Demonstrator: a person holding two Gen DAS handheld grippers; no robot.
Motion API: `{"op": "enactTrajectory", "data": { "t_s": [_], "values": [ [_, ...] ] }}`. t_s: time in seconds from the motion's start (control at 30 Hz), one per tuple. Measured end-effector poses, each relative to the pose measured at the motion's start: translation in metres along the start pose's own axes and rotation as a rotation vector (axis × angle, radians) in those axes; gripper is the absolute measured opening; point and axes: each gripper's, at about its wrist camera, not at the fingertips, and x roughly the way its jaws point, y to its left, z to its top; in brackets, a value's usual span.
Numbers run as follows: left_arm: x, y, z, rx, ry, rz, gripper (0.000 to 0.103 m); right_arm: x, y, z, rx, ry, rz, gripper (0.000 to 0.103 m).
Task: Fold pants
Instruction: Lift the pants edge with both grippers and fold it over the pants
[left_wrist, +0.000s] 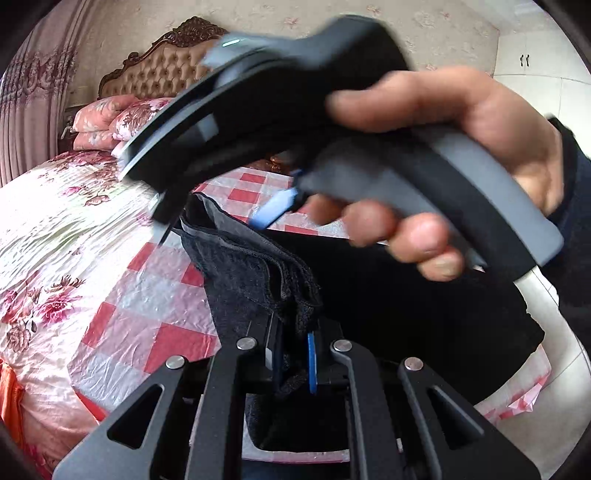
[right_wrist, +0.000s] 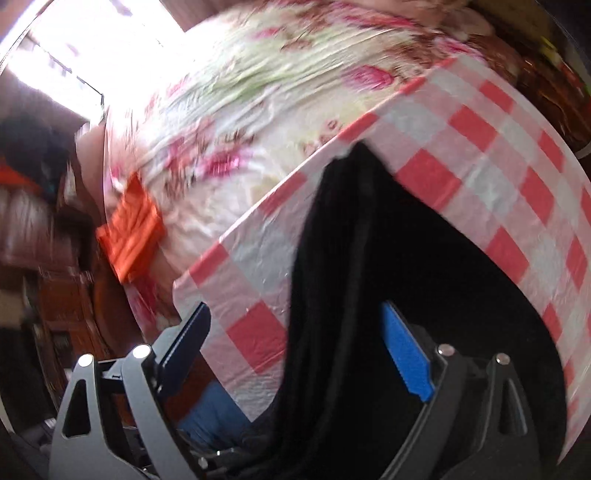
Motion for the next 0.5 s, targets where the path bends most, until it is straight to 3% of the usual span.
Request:
{"op": "enactTrajectory", "data": {
  "t_s": [0.1, 0.17, 0.2, 0.23, 0.3, 0.33, 0.5],
  "values": [
    [0.001, -0.003, -0.002, 0.008, -0.003, -0.001, 0.008, 0.017, 0.005, 0.009, -0.031, 0.045, -0.055, 0.092],
    [0.0, -0.007, -0.004, 0.016, -0.003, -0.002, 0.008, 0.032, 0.006, 0.015, -0.059, 0.074, -0.09, 0.085],
    [0.0, -0.007, -0.005, 0.018, -0.003, -0.004, 0.008, 0.037, 0.005, 0.019, -0.068, 0.078, -0.098, 0.07],
    [-0.001, -0.008, -0.005, 0.02, -0.002, -0.003, 0.008, 0.038, 0.004, 0.02, -0.068, 0.074, -0.097, 0.047],
    [-0.001, -0.004, -0.005, 0.019, -0.002, 0.007, 0.008, 0.034, -0.001, 0.022, -0.071, 0.058, -0.079, 0.023],
    [-0.003, -0.001, -0.004, 0.011, -0.01, 0.002, 0.008, 0.03, -0.004, 0.022, -0.077, 0.04, -0.071, 0.016],
    [-0.021, -0.015, 0.006, 0.051, -0.081, -0.043, 0.008, -0.03, -0.046, 0.007, 0.033, -0.112, 0.067, 0.012]
  ]
}}
